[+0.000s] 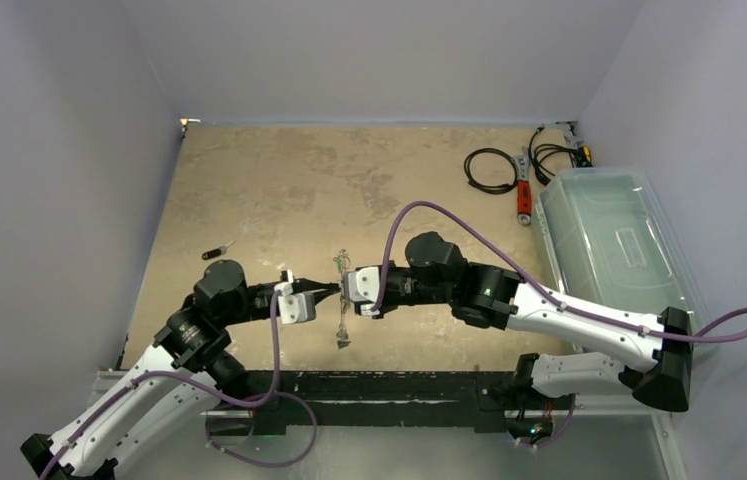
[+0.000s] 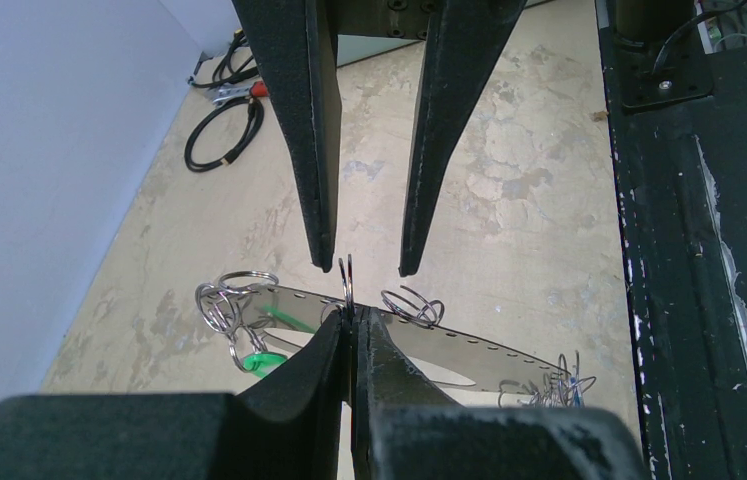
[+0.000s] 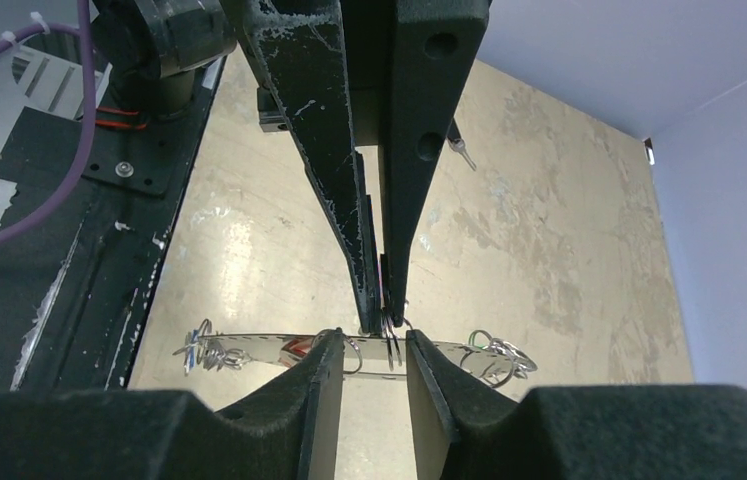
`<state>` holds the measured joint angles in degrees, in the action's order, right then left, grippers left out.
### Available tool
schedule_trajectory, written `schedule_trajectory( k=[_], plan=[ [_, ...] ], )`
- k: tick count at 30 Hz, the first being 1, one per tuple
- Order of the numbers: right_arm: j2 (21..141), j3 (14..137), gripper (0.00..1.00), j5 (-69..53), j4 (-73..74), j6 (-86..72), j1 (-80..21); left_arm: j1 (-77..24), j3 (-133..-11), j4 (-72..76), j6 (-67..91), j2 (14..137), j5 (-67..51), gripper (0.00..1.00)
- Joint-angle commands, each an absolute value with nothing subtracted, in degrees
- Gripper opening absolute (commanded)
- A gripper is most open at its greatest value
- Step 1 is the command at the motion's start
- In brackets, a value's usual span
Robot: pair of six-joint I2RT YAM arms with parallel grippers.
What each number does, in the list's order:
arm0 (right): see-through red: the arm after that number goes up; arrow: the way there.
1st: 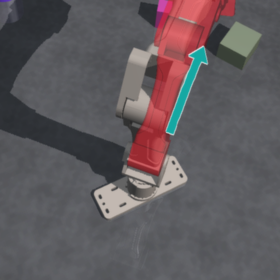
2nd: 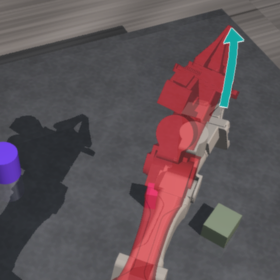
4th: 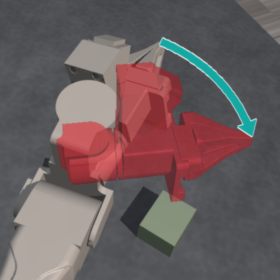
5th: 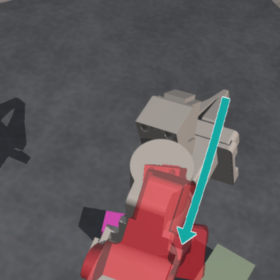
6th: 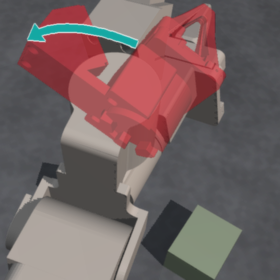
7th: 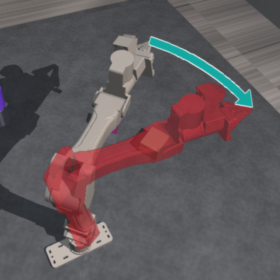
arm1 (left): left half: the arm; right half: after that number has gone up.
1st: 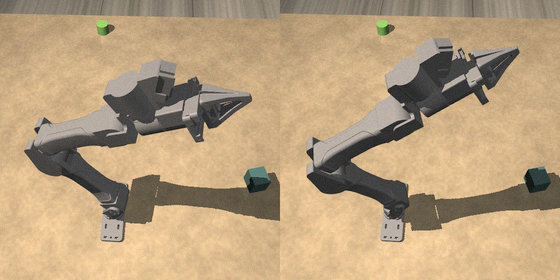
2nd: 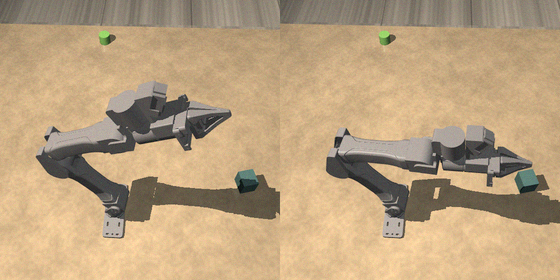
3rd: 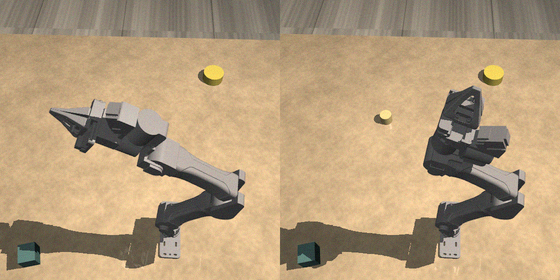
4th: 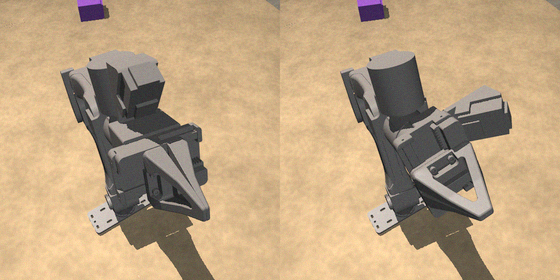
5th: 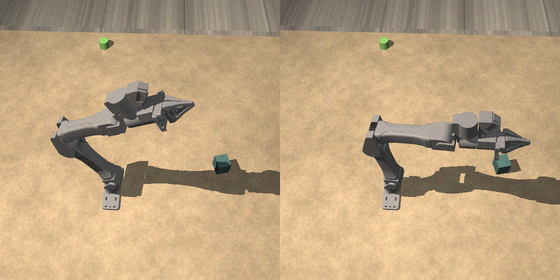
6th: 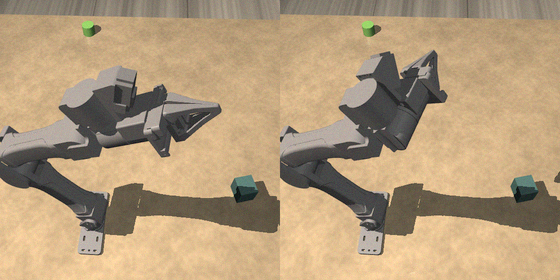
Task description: Put the keys on the keyring
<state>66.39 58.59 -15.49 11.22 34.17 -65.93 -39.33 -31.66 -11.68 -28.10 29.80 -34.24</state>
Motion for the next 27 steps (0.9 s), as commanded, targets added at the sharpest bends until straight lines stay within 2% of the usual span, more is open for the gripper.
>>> schedule_trajectory(
  k=[1,18,21,25,27],
  plan=[
    [66.66,60.91,0.31,-14.95,9.46,34.87,-66.07,-38.98,-34.48,-8.7,-28.21,29.88,-34.92,0.0],
    [68.28,60.82,0.23,-16.73,8.22,35.07,-66.09,-38.89,-34.52,-8.64,-28.21,29.97,-35.65,0.0],
    [68.61,60.82,0.15,-16.64,8.18,35.11,-66.09,-38.95,-34.5,-8.67,-28.24,29.93,-35.69,0.0],
    [68.91,61.01,0.0,-16.16,8.0,35.22,-66.08,-38.93,-34.5,-8.7,-28.29,29.86,-35.7,0.0],
    [68.63,60.72,0.0,-15.5,7.4,35.41,-66.09,-38.92,-34.48,-8.7,-28.51,29.6,-35.69,0.0]
  ],
)
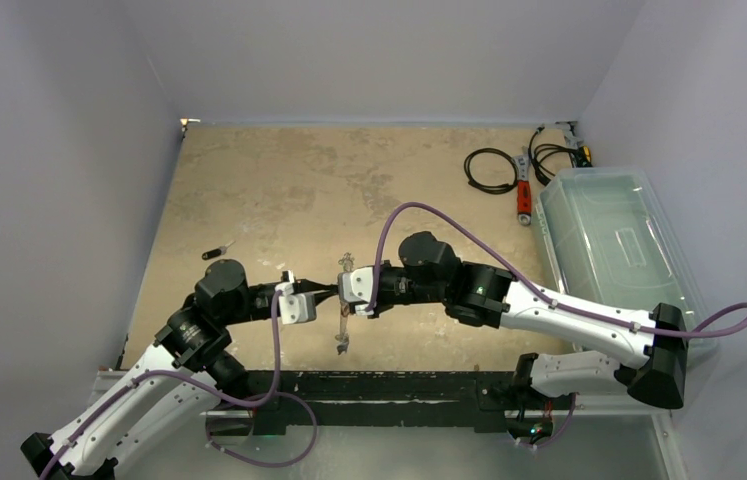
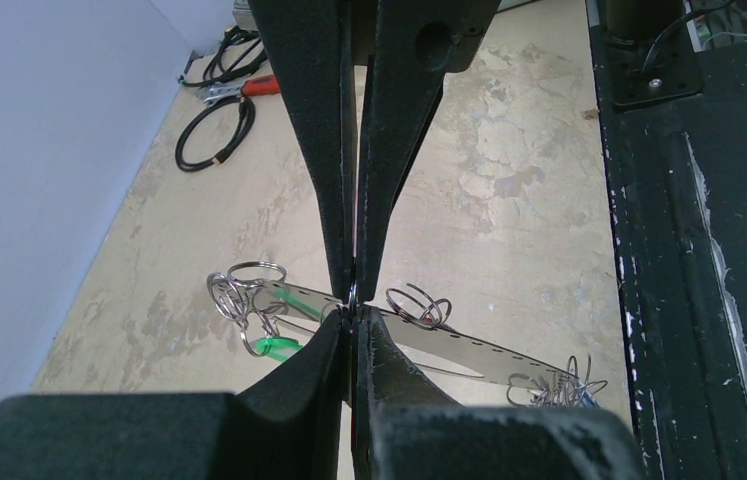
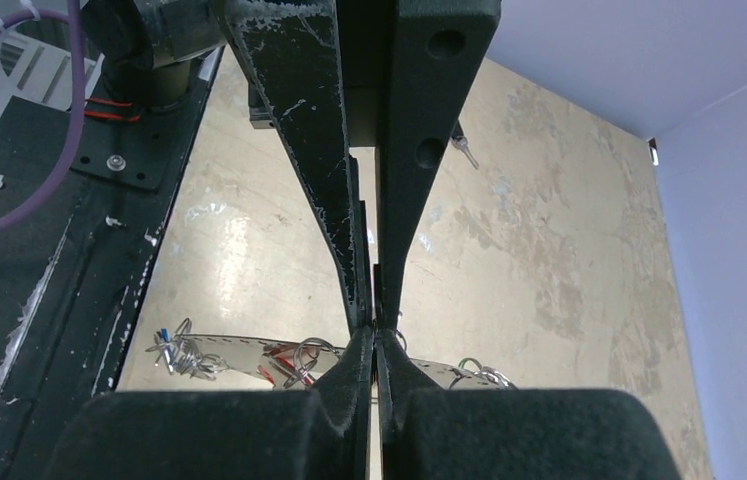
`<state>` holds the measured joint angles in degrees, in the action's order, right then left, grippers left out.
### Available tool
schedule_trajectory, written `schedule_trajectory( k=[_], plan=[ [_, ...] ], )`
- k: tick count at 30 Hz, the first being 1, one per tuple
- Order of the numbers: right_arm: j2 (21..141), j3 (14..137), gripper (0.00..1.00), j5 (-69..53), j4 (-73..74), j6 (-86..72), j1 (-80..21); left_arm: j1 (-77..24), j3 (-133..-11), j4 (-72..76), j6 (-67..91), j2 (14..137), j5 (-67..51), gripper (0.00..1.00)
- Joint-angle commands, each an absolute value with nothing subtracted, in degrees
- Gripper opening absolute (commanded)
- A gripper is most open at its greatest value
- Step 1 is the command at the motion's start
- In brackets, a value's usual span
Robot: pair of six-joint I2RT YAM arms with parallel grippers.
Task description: Put the keys on the keyring
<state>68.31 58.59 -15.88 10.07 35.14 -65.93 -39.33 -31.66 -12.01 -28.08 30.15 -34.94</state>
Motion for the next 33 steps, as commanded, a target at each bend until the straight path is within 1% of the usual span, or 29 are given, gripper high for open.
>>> schedule_trajectory(
  k=[1,3,4,6,8,12,20,26,30,33],
  plan=[
    [68.23,60.38,0.0,-15.02,6.35,35.4,-66.09,-38.87,-34.43,-8.68,-28.57,29.35,-35.61,0.02],
    [67.03,59.24,0.0,-14.31,4.03,35.42,-66.09,-38.87,-33.94,-8.01,-28.29,28.4,-34.78,0.2],
    [66.14,58.45,0.0,-14.18,2.56,35.42,-66.09,-38.93,-33.62,-7.45,-27.88,27.79,-34.27,0.25],
    [63.9,55.75,0.0,-14.39,-1.4,35.33,-66.09,-38.88,-32.97,-6.37,-27.44,26.43,-33.61,0.32],
    [61.6,53.18,0.0,-15.56,-5.59,35.22,-66.09,-38.93,-32.49,-5.67,-27.17,25.59,-33.94,0.34],
    [58.91,50.29,0.0,-17.82,-10.79,33.59,-66.09,-38.94,-32.54,-5.6,-27.24,25.67,-35.35,0.34],
    [58.45,49.58,0.0,-18.4,-12.98,33.22,-66.09,-38.91,-32.92,-5.92,-27.38,26.88,-37.15,0.33],
    [58.38,49.46,0.0,-19.15,-13.38,33.09,-66.09,-38.85,-32.96,-5.89,-27.42,27.33,-37.59,0.3],
    [58.28,49.27,0.0,-19.89,-13.93,32.81,-66.09,-38.92,-33.07,-6.1,-27.59,27.66,-37.74,0.25],
    [58.04,48.76,0.0,-20.99,-15.34,32.17,-66.09,-38.85,-33.14,-6.15,-27.62,27.77,-37.95,0.25]
  ],
)
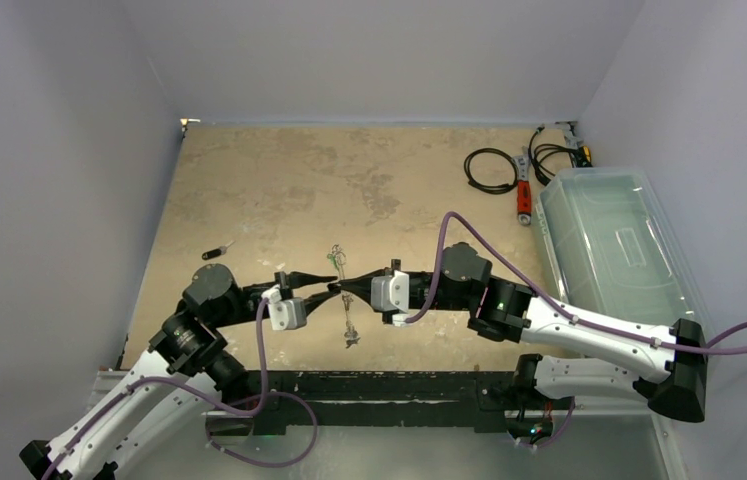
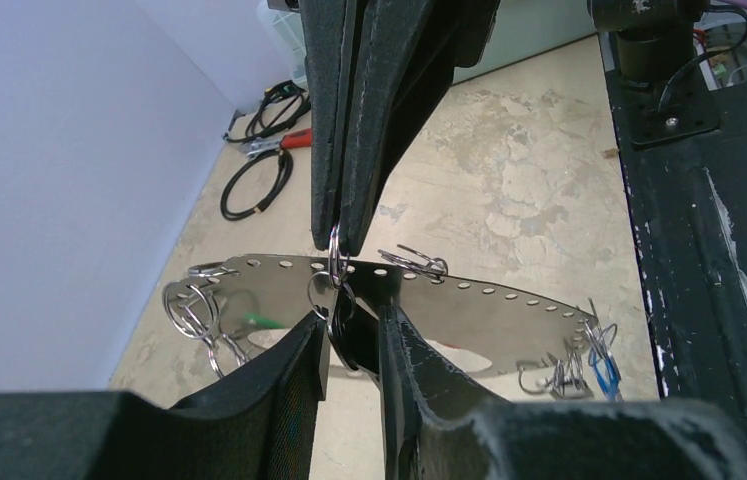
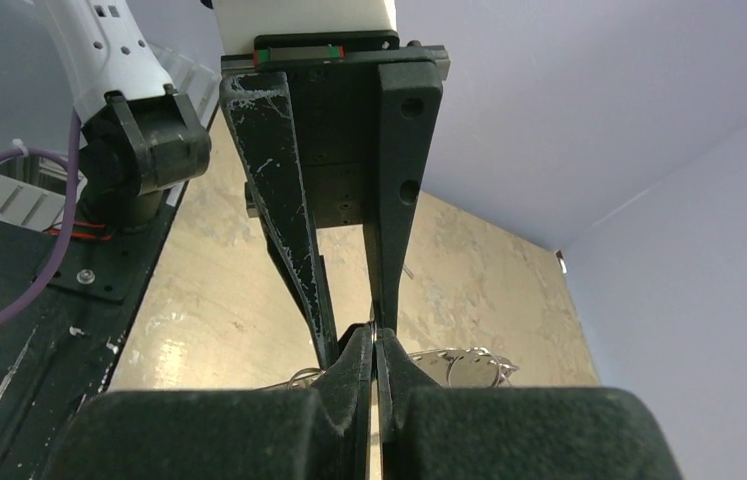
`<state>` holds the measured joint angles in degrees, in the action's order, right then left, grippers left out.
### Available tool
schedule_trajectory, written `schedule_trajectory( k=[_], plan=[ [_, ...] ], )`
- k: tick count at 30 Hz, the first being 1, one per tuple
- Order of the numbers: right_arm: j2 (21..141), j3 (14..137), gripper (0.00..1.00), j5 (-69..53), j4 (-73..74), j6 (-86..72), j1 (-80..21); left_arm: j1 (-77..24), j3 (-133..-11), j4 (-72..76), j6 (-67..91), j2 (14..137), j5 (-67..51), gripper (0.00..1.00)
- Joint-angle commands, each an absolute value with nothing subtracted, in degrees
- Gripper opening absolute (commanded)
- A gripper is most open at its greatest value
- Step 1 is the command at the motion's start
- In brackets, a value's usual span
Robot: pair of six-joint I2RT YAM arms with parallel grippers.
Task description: Put the keys on the keyring
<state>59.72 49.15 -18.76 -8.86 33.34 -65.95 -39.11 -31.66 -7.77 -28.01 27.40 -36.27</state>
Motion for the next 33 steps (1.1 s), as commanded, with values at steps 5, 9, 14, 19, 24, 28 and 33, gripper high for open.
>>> schedule_trajectory(
  k=[5,9,14,19,24,28,33],
  plan=[
    [58.1,48.27,0.0,-21.18,-16.46,31.78,-66.09,-38.85,-33.15,-6.15,-27.81,27.53,-37.87,0.27],
    [58.1,47.71,0.0,-19.53,-17.32,31.73,-66.09,-38.85,-32.99,-6.0,-27.97,26.48,-37.93,0.32],
    [58.4,47.12,0.0,-18.44,-18.02,31.69,-66.09,-38.85,-32.53,-5.16,-27.95,24.65,-38.73,0.41],
    [58.54,47.04,0.0,-18.13,-18.17,31.67,-66.05,-38.89,-32.48,-4.92,-27.95,23.83,-39.12,0.45],
    [58.36,46.84,0.0,-17.95,-18.55,31.7,-66.08,-38.87,-32.37,-4.83,-27.95,23.29,-39.31,0.45],
    [58.49,46.84,0.0,-17.91,-18.56,31.69,-66.05,-38.85,-32.56,-4.92,-28.0,23.54,-39.87,0.41],
    [58.87,46.91,0.0,-18.31,-18.21,31.65,-66.09,-38.85,-32.6,-4.92,-28.1,23.69,-40.1,0.35]
  ],
)
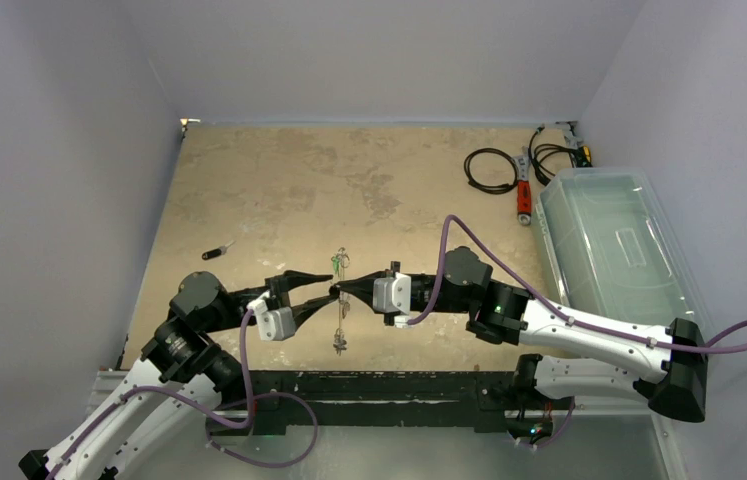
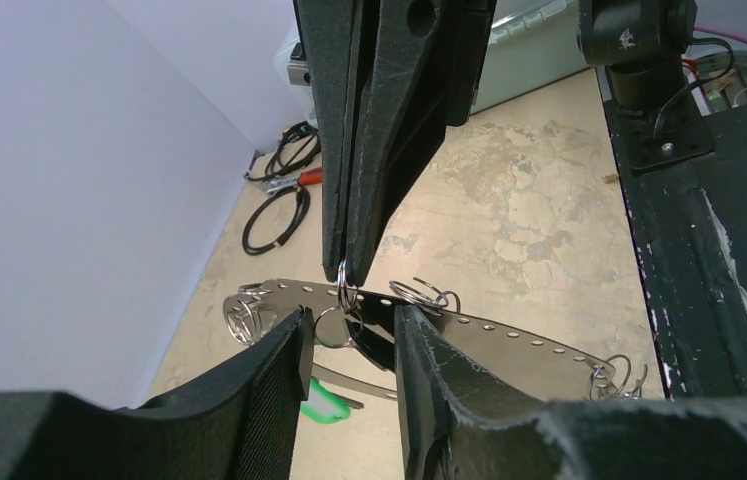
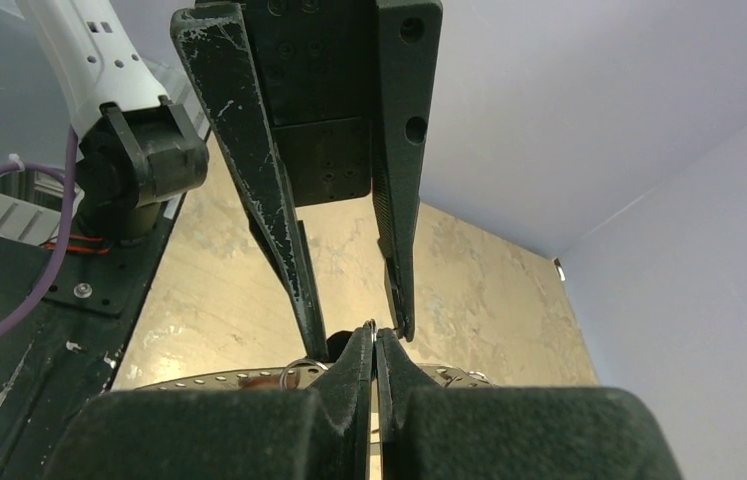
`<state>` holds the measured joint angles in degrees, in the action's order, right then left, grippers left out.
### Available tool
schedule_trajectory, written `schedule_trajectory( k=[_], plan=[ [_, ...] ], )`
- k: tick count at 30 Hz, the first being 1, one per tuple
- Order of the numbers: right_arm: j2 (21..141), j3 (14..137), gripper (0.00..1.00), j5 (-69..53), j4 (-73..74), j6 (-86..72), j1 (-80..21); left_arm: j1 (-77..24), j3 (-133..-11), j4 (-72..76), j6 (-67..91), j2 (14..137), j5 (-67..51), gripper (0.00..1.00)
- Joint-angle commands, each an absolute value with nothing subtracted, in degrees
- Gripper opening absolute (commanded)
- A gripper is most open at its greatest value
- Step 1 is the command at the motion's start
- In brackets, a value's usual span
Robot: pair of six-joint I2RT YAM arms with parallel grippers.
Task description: Put the keys on the keyring
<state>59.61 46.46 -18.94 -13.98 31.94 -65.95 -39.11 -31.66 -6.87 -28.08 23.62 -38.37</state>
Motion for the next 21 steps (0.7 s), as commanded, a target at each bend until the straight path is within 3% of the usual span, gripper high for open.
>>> schedule_trajectory(
  k=[1,10,21],
  plan=[
    [58.93,46.99,0.0,-18.36,-18.23,31.64,-66.08,-38.86,-32.58,-4.94,-28.17,23.73,-40.15,0.34],
    [59.41,47.18,0.0,-18.88,-18.11,31.76,-66.07,-38.9,-32.84,-5.19,-28.31,24.34,-40.51,0.27],
    [60.03,47.51,0.0,-19.16,-17.75,31.83,-66.09,-38.87,-32.98,-5.45,-28.48,24.6,-41.2,0.27]
  ],
)
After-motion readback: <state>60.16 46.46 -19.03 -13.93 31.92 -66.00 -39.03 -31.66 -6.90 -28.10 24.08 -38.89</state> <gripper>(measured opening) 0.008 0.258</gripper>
